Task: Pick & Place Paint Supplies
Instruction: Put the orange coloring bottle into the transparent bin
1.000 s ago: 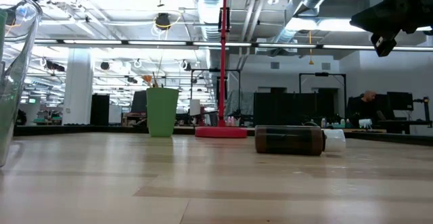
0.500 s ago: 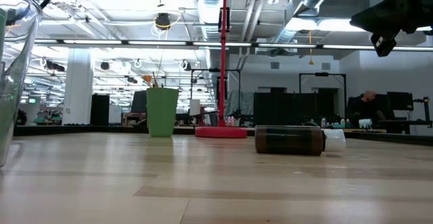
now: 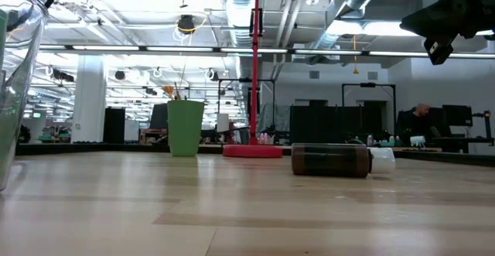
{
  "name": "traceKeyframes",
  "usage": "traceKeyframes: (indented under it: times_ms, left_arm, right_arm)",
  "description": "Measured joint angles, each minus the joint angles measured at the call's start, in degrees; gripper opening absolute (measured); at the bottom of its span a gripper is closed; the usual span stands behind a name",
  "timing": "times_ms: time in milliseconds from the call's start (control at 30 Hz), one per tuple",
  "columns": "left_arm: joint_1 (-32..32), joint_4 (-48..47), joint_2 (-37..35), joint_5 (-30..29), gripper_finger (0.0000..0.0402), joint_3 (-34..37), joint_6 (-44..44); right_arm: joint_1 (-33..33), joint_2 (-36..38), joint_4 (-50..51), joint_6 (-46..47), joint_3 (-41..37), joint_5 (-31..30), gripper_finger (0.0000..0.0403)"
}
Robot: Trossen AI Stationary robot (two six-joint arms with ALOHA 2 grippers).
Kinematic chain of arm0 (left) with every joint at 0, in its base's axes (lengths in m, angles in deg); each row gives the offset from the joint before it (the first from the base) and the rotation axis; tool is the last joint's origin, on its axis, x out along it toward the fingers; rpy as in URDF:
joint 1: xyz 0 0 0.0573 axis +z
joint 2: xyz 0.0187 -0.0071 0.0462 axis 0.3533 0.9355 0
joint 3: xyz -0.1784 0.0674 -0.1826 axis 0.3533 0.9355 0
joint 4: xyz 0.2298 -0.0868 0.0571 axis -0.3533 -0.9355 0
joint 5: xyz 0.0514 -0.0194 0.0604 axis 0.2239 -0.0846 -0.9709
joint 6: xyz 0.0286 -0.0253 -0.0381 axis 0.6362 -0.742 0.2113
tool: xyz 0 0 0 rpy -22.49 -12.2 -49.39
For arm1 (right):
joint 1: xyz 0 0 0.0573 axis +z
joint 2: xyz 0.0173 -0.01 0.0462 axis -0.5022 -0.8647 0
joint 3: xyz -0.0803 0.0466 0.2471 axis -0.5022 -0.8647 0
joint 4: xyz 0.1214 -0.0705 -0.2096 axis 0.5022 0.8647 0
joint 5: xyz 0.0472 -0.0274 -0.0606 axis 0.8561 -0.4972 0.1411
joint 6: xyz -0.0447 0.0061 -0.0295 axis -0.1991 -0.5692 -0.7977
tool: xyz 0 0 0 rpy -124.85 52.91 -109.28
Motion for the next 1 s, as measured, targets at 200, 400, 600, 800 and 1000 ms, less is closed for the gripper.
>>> traceKeyframes:
  times_ms: [200, 400, 600, 800, 1000]
  left_arm:
    - [0.8, 3.0, 0.0, 0.2, 0.0106, 2.2, 0.5]
    - [1.0, 3.8, 0.0, 0.3, 0.0106, 3.9, 0.7]
    - [1.0, 4.0, 0.0, -0.4, 0.0106, 4.1, 0.4]
    - [0.9, 4.0, 0.0, -3.4, 0.0107, 4.1, 0.4]
    - [0.7, 4.9, -0.1, 0.3, 0.0107, 6.2, 0.4]
  right_arm:
    - [0.0, 0.0, 0.0, 0.0, 0.0, 0.0, 0.0033]
    - [0.0, 0.0, 0.0, 0.0, 0.0, 0.0, 0.0033]
    - [0.0, 0.0, 0.0, 0.0, 0.0, 0.0, 0.0033]
    - [0.0, 0.0, 0.0, 0.0, 0.0, 0.0, 0.0033]
    - [0.0, 0.0, 0.0, 0.0, 0.0, 0.0, 0.0033]
